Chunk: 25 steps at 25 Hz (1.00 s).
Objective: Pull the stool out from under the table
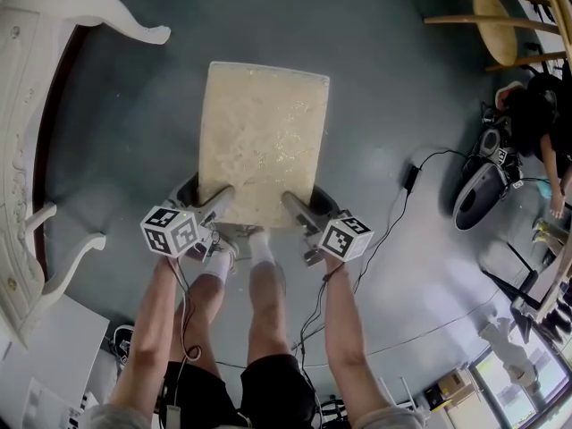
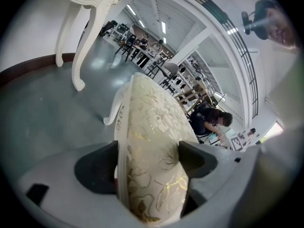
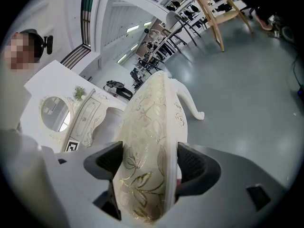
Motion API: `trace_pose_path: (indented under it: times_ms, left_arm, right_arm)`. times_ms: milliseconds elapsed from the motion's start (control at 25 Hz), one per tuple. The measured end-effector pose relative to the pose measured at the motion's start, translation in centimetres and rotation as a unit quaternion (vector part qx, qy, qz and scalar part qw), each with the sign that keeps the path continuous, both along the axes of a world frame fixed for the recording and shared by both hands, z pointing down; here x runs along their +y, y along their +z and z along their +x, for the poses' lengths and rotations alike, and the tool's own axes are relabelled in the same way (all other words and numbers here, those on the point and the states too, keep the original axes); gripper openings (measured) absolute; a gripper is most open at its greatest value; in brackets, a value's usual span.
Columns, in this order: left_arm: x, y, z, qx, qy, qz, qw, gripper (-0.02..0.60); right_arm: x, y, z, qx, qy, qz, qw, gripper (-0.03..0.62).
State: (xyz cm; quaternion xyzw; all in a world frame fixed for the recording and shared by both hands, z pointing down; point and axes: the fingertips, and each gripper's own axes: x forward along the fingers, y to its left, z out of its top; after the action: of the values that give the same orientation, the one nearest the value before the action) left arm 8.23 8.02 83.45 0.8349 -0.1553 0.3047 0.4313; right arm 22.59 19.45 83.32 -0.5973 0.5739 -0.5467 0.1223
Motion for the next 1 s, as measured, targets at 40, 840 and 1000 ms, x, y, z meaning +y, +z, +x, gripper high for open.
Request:
trace_pose_path:
  times_ms: [40, 840, 1000]
  left_arm:
    - [0.0, 0.0, 0.0, 0.0, 0.001, -0.002, 1.0, 0.383]
    - [-6.1, -9.4, 2.3, 0.012, 0.004, 0.093, 0.9956, 0.38]
    - [-8.2, -14.6, 3.1, 0.022, -0.005, 0.129, 0.9913, 0.38]
  right_arm:
    - [0.0, 0.0, 0.0, -0.002, -0.002, -0.001, 1.0, 0.368]
    - [-4.7, -7.6, 3.0, 0.16, -0.06, -0.038, 0.985, 0.368]
    - [-7.0, -12.5, 4.0, 0.198, -0.066, -0.025, 0.978, 0.368]
